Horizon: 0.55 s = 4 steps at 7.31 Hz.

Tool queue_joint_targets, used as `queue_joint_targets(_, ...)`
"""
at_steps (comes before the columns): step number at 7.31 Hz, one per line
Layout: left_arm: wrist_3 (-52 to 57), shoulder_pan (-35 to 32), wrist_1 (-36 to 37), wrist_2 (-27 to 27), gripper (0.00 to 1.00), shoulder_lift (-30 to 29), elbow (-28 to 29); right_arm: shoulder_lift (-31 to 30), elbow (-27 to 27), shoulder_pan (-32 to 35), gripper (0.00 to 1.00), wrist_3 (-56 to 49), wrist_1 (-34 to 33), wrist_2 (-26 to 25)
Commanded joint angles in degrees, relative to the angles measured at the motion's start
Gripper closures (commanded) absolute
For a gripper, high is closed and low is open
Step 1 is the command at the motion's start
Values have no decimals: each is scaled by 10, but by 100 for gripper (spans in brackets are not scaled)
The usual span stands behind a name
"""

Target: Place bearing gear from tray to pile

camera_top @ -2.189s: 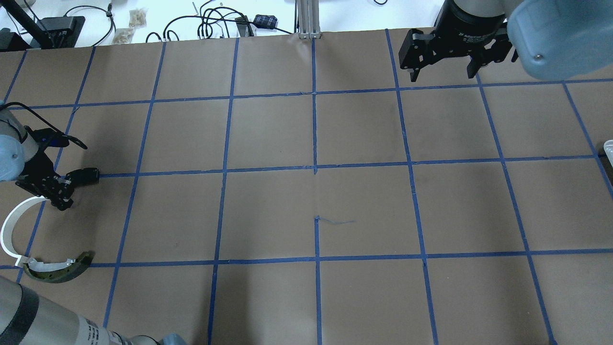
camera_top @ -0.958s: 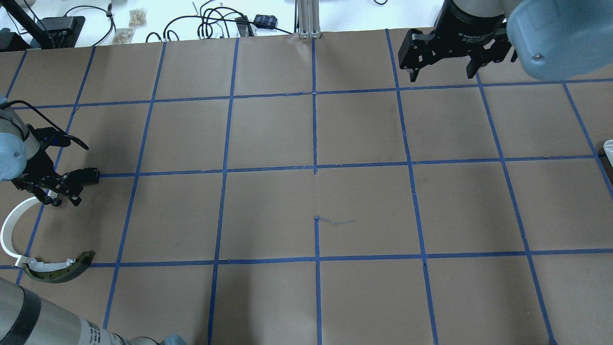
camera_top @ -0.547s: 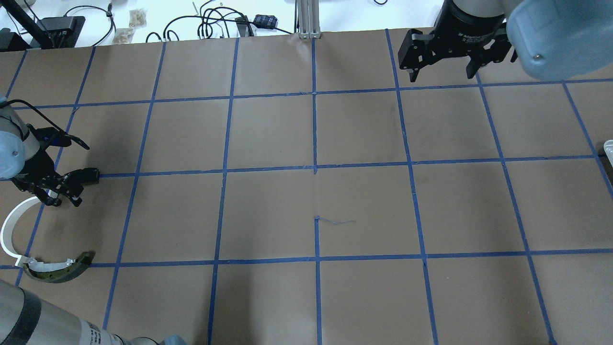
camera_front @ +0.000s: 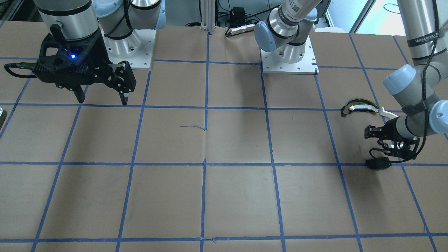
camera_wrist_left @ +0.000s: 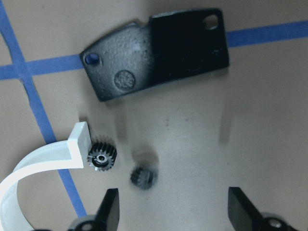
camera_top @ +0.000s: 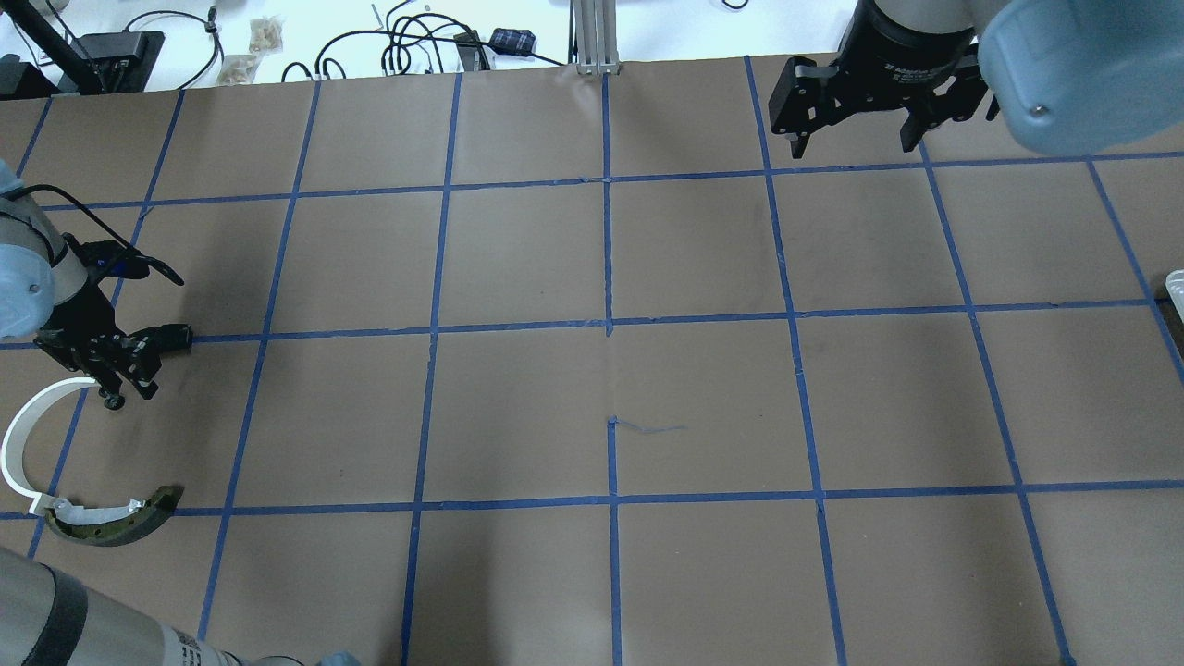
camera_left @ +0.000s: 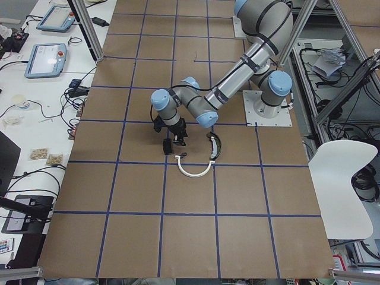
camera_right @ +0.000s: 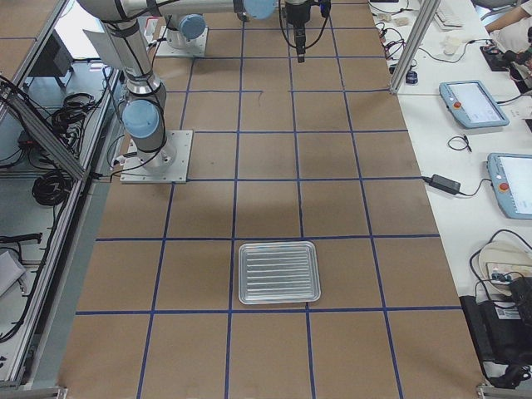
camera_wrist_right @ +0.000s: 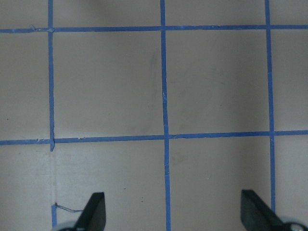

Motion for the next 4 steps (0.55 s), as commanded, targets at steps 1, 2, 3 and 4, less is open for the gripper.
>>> queue_joint_targets(1, -1, -14, -29, 1, 24, 19, 10, -1, 0, 1, 0, 0, 0, -1)
queue_joint_targets(2, -4, -21, -34, -6, 15, 35, 25, -1, 0, 1, 0, 0, 0, -1)
queue_joint_targets(3, -23, -60, -45, -6, 2, 51, 50, -1, 0, 1, 0, 0, 0, 0)
queue_joint_targets(4, -100, -107, -71, -10, 0, 67, 68, -1, 0, 1, 0, 0, 1, -1)
